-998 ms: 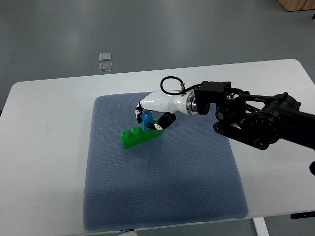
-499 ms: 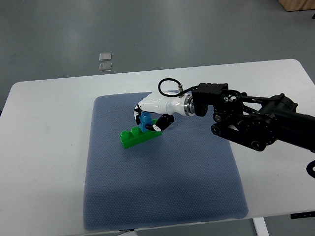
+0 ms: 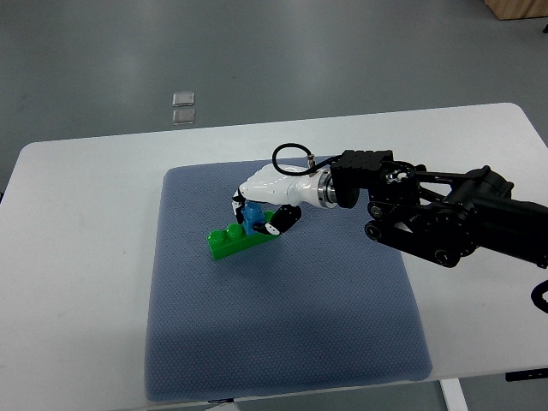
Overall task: Stack blue block on green block with right hand
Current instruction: 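Lower the blue block onto the green block's studs and press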
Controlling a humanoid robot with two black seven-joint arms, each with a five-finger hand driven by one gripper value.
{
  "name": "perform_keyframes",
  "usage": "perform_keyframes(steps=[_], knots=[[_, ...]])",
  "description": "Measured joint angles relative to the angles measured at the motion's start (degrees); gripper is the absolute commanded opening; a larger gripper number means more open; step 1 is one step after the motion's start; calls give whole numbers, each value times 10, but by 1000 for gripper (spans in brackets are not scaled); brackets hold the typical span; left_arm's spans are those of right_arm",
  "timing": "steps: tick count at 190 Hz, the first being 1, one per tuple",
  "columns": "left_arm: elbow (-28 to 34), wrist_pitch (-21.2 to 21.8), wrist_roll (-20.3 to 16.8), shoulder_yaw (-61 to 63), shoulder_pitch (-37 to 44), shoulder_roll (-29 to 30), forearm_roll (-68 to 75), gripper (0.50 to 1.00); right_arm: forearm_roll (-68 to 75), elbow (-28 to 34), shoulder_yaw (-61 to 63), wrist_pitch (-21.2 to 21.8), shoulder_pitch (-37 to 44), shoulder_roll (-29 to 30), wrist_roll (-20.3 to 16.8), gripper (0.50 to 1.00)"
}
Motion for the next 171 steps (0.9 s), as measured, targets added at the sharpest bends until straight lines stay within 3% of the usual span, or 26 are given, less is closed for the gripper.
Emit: perform_keyframes(steps=[123, 146, 157, 171], knots=[[0, 0, 0, 0, 0, 0, 0, 1000, -7, -14, -7, -14, -6, 8, 0, 552], [0, 0, 0, 0, 0, 0, 0, 1000, -6, -14, -7, -14, -4, 7, 0, 590], [0, 0, 0, 0, 0, 0, 0, 1000, -6, -14, -7, -14, -3, 7, 0, 678], [0, 0, 0, 0, 0, 0, 0, 1000, -5, -14, -6, -14, -3, 7, 0, 719]])
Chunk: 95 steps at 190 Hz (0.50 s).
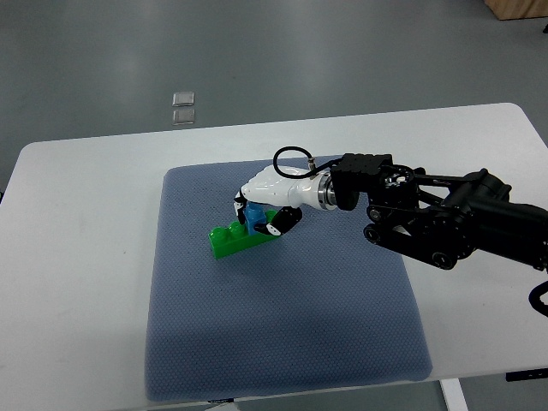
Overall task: Stack blue block on green block with right hand
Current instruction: 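Lower the blue block onto the green block's studs and press, then open the right hand fingers and release the blue block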
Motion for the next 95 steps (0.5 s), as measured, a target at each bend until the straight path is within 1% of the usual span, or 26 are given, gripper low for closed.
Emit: perform_keyframes(steps=[14, 21, 27, 57, 71, 95], knots=[[0, 0, 0, 0, 0, 0, 0, 1000, 1, 0, 1, 0, 0, 0, 1, 725], [0, 0, 0, 0, 0, 0, 0, 1000, 2, 1, 1, 0, 1, 0, 1, 744], [0, 0, 0, 0, 0, 0, 0, 1000, 3, 1, 1, 0, 1, 0, 1, 750], [0, 0, 0, 0, 0, 0, 0, 1000, 5, 2, 1, 0, 1, 0, 2, 756], [0, 0, 0, 0, 0, 0, 0, 1000, 5, 3, 1, 0, 1, 0, 2, 778], [0, 0, 0, 0, 0, 0, 0, 1000, 7, 4, 1, 2, 5, -2, 2, 803]])
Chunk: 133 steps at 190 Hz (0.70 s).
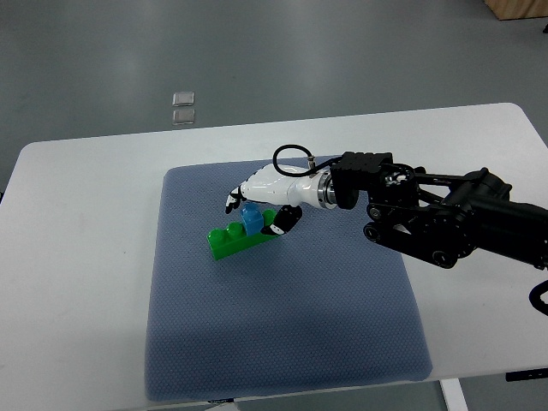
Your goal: Stack blue block on green block with right hand
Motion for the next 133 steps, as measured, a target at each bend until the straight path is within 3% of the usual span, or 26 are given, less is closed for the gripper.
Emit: perform_keyframes(steps=[15, 25, 94, 133], knots=[[0, 0, 0, 0, 0, 0, 0, 1000, 1, 1, 1, 1, 7, -2, 0, 878], [0, 0, 0, 0, 0, 0, 0, 1000, 2, 1, 1, 2, 12, -5, 0, 903], [0, 0, 0, 0, 0, 0, 0, 1000, 23, 0, 9, 4, 67, -47, 0, 911], [0, 0, 0, 0, 0, 0, 0, 1000, 151, -21, 42, -2, 81, -68, -2, 911]])
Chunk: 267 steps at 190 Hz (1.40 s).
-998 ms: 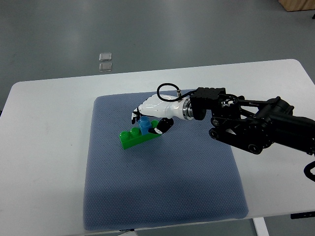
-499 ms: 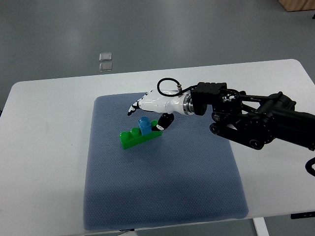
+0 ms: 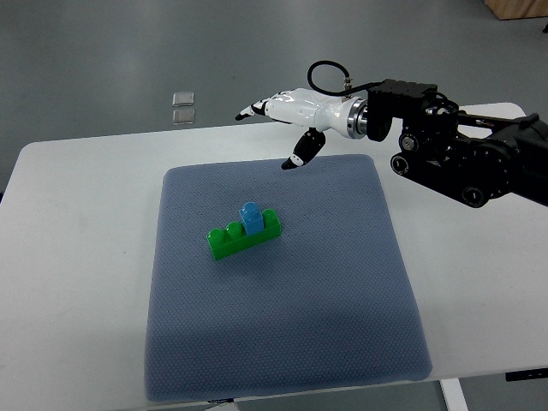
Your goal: Stack blue block on green block with right hand
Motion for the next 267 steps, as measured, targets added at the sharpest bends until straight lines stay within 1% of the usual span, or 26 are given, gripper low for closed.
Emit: perform_keyframes(steps=[33, 72, 109, 152, 185, 211, 233, 267], knots=[[0, 0, 0, 0, 0, 0, 0, 1000, 164, -61, 84, -2, -20, 4, -1, 911], [0, 0, 0, 0, 0, 0, 0, 1000, 356, -94, 157, -6, -51, 9, -2, 911], [0, 0, 0, 0, 0, 0, 0, 1000, 517, -126, 174, -49, -74, 18, -1, 911], [0, 0, 0, 0, 0, 0, 0, 1000, 701, -154, 174, -80, -108, 37, -2, 911], [0, 0, 0, 0, 0, 0, 0, 1000, 779, -156, 176, -82, -138, 54, -4, 911], [0, 0, 0, 0, 0, 0, 0, 1000, 826, -156, 200, -57, -159, 67, -5, 913], [0, 0, 0, 0, 0, 0, 0, 1000, 841, -156, 226, -46, -170, 71, -5, 911], [0, 0, 0, 0, 0, 0, 0, 1000, 839, -157, 242, -46, -175, 86, 0, 913]])
